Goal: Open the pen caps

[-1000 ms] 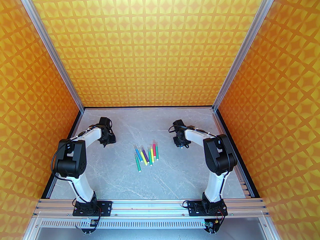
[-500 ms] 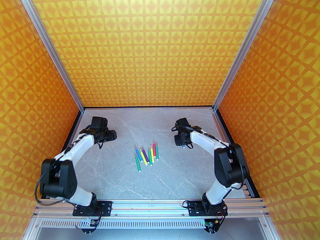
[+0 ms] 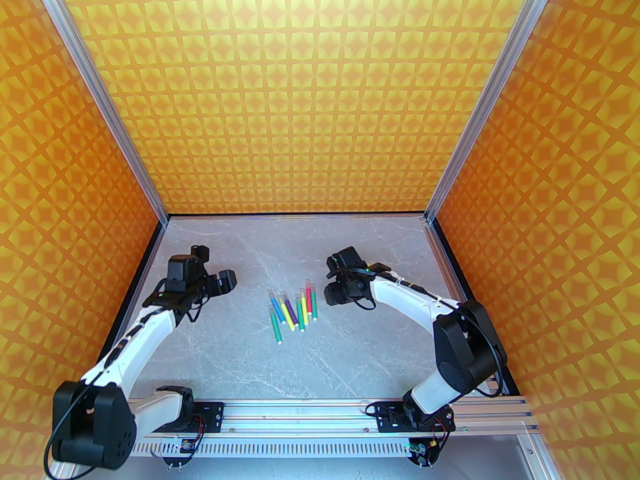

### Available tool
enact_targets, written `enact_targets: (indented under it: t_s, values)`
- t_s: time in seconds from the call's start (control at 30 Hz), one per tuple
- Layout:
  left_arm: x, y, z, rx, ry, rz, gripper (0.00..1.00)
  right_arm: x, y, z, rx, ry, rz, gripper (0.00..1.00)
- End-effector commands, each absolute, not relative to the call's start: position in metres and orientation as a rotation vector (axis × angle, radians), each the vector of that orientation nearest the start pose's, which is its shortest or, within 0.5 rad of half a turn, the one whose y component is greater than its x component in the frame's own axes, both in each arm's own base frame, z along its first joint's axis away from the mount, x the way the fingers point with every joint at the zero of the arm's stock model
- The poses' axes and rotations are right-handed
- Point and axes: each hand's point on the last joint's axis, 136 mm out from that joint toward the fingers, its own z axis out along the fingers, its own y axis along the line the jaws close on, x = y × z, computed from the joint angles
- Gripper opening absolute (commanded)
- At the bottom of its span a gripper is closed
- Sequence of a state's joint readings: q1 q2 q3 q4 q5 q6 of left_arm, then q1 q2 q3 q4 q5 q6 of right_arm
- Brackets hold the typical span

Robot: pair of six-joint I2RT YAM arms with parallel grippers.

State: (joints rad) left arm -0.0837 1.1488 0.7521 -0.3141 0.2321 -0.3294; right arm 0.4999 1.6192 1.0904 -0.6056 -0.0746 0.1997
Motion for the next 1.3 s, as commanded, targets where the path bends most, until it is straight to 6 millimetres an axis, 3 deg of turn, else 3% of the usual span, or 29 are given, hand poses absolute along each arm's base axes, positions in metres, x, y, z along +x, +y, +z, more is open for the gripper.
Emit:
enact_targets:
  t_s: [0.0, 0.23, 0.6, 0.87, 1.27]
  values:
    - [0.337, -0.073, 0.163, -0.149, 2.253, -0.533, 0.87, 0.324, 0.21, 0.077, -0.405, 2.708, 0.374, 0.49]
    - [0.329, -0.072, 0.169, -0.113, 2.225, -0.522, 0.93, 0.317, 0.234, 0.058, -0.465, 2.749, 0.378, 0.5]
    - [0.327, -0.072, 0.17, -0.104, 2.204, -0.518, 0.93, 0.319, 0.248, 0.038, -0.414, 2.772, 0.334, 0.47]
    - [0.327, -0.072, 0.171, -0.102, 2.199, -0.518, 0.93, 0.32, 0.242, 0.023, -0.399, 2.797, 0.238, 0.41]
    - [0.327, -0.071, 0.172, -0.102, 2.198, -0.518, 0.94, 0.335, 0.222, 0.022, -0.496, 2.8, -0.022, 0.35]
